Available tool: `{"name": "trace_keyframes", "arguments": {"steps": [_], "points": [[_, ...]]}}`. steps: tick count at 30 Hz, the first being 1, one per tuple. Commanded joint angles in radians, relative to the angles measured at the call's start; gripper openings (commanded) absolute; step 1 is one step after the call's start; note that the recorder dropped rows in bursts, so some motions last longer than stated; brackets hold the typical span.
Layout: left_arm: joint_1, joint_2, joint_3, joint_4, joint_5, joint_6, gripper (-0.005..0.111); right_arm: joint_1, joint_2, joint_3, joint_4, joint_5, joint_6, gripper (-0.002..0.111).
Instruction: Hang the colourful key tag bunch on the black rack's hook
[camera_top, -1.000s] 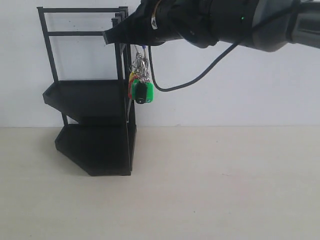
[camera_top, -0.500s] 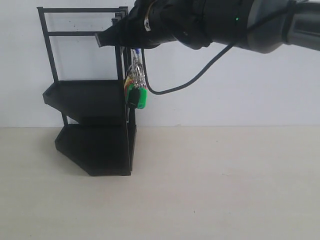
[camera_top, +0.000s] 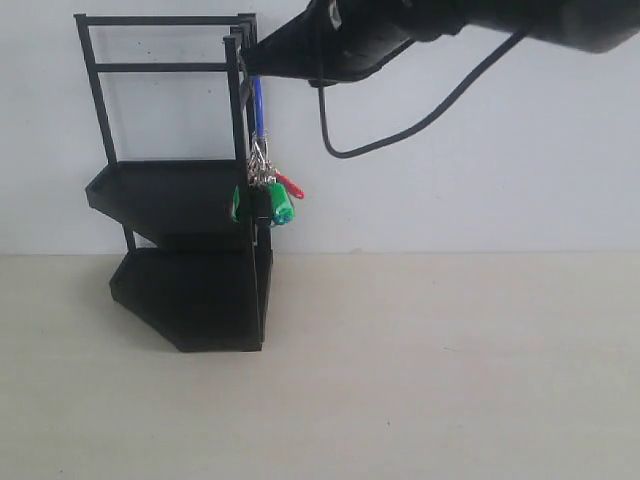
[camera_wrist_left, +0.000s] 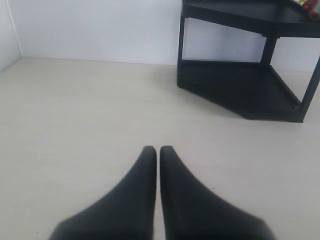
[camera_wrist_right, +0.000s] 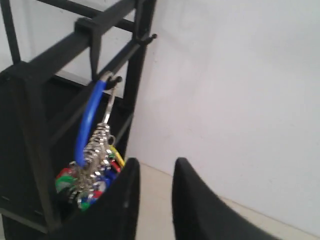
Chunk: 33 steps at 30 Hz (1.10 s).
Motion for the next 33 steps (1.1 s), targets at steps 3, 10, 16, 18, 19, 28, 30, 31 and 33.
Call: {"name": "trace_keyframes", "arguments": {"steps": [3,10,16,18,19,28,30,31,33], "points": [[0.003,0.004,-0.002,-0.002,-0.011,0.000,0.004,0.001,-0.096,-0.008,0.151,0.220,-0.166,0.000],[0.003,0.004,-0.002,-0.002,-0.011,0.000,0.004,0.086,-0.209,-0.008,0.232,0.424,-0.257,0.000],[0.003,0.004,-0.002,-0.002,-0.011,0.000,0.004,0.247,-0.304,-0.006,0.222,0.449,-0.255,0.000],[0.003,0.004,-0.002,-0.002,-0.011,0.000,0.004,0.295,-0.342,0.036,0.172,0.447,-0.209,0.000],[0.003,0.004,-0.002,-0.002,-0.011,0.000,0.004,0.315,-0.361,0.065,0.138,0.447,-0.178,0.000],[0.003,0.004,-0.002,-0.002,-0.011,0.000,0.004,0.407,-0.782,0.851,-0.178,0.076,0.267,0.000],[0.003,0.004,-0.002,-0.002,-0.011,0.000,0.004,0.407,-0.879,1.070,-0.214,-0.034,0.356,0.000],[0.003,0.004,-0.002,-0.002,-0.011,0.000,0.004,0.407,-0.923,1.167,-0.189,-0.039,0.363,0.000],[0.003,0.004,-0.002,-0.002,-0.011,0.000,0.004,0.407,-0.957,1.258,-0.185,-0.034,0.363,0.000]]}}
